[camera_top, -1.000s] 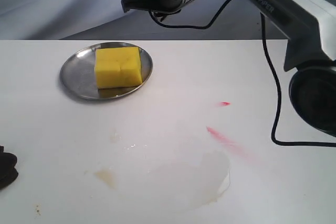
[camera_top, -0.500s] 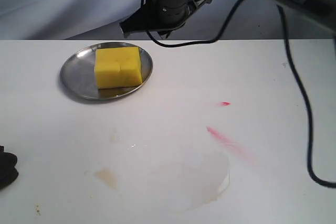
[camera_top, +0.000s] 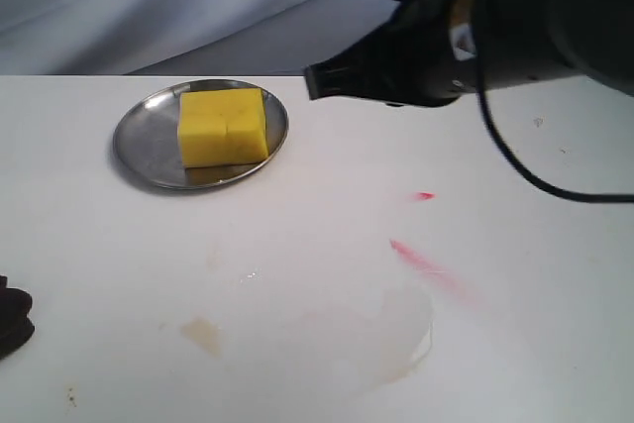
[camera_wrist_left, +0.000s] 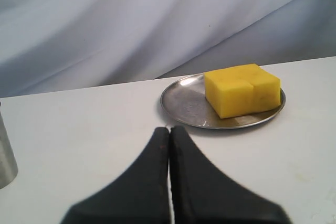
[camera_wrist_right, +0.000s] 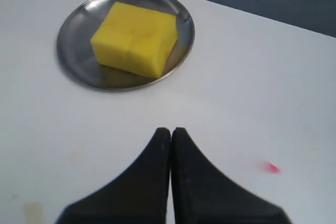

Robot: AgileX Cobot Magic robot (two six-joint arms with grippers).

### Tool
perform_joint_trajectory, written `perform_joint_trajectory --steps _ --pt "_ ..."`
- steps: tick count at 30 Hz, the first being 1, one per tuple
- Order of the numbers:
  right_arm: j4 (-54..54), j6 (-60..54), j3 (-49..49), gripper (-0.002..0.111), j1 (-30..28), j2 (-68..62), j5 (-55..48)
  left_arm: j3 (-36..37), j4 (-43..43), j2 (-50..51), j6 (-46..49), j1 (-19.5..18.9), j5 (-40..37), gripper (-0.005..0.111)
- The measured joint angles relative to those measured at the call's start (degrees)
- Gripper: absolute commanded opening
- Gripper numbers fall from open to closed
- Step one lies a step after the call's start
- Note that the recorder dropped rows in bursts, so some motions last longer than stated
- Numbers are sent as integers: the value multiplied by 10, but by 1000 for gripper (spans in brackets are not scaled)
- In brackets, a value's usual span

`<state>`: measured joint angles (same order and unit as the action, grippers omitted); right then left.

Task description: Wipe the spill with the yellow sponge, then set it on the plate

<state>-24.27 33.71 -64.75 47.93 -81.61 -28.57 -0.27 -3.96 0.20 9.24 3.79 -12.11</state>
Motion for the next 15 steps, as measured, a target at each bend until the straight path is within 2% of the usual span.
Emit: perform_joint_trajectory --steps 4,8,15 --pt "-20 38 84 0 -52 75 46 0 0 0 0 0 0 0" --pt "-14 45 163 0 -146 138 97 0 0 0 0 0 0 0" --pt "68 -23 272 0 -300 220 190 0 0 0 0 0 0 0"
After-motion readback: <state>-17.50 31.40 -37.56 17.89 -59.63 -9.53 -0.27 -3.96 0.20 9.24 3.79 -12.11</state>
